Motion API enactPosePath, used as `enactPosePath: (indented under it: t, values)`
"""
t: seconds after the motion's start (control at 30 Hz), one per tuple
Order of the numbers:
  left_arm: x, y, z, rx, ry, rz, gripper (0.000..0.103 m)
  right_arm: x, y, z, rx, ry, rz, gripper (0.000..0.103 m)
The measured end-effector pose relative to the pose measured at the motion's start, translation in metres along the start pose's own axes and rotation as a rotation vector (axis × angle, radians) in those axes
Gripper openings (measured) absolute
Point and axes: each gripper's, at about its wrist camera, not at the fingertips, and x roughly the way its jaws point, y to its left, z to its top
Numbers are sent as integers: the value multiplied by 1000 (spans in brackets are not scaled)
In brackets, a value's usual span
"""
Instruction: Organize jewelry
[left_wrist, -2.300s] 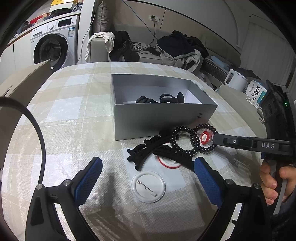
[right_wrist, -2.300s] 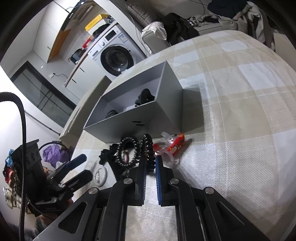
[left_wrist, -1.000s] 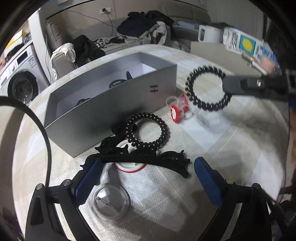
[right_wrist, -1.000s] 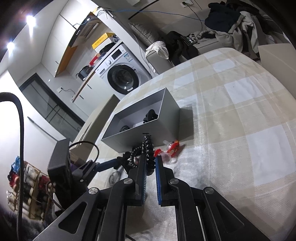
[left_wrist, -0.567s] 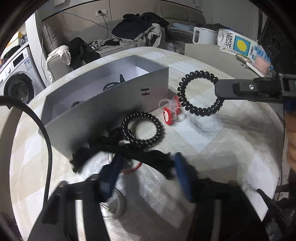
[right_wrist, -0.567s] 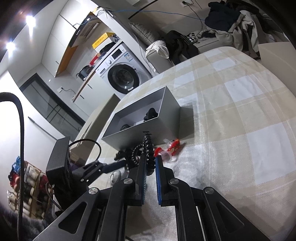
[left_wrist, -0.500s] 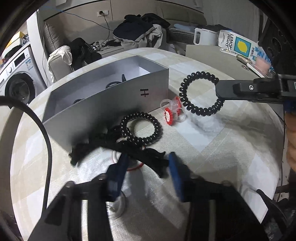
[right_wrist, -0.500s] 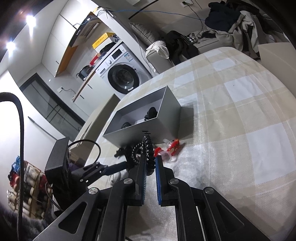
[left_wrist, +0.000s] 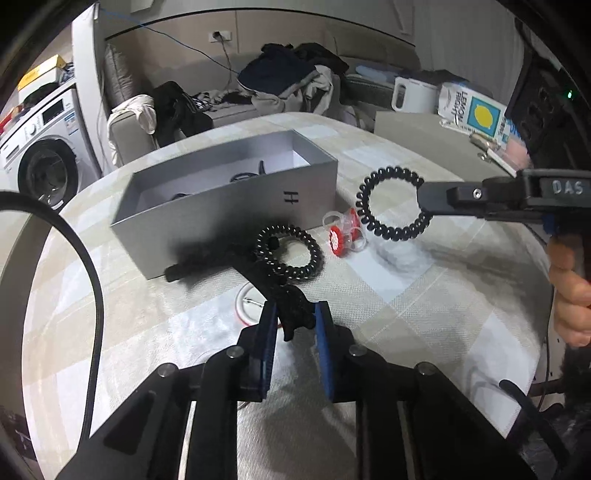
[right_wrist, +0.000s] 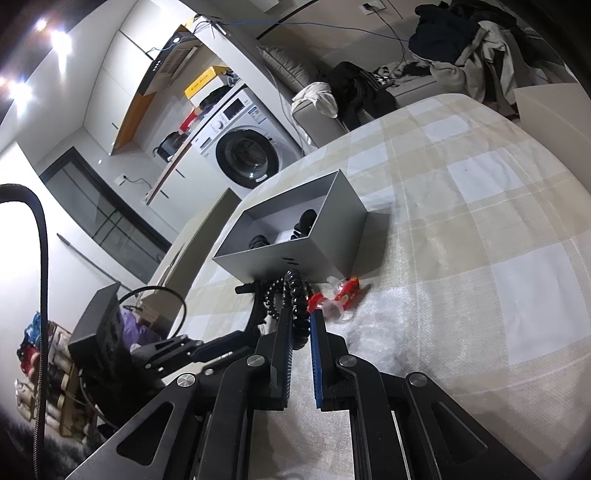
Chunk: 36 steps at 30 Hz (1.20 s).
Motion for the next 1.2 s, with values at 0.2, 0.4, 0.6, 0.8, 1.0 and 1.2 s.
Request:
enactPosePath:
  t: [0.2,0.4,0.6,0.8,1.0,1.2]
  values:
    - [-15,2,-3,-35,-37,-11,13,0,1,2,-2,-4,8,8]
    - [-32,2,-4,-48,-81,-13,13,-1,9,3,-15,-7,29,8]
    - [-50,9,4,-85,-141,-27,13,-1,15,10,-20,-25,46,8]
    - [-57,25,18,-121,-208,-51,13,1,19,21,-27,-44,44,8]
    - [-49,37,32,-130,-250,-49,13,10,18,34,-13,-53,23,8]
    - [-36,52,44,-153,-270,-47,13,23,14,52,20,-50,5,8]
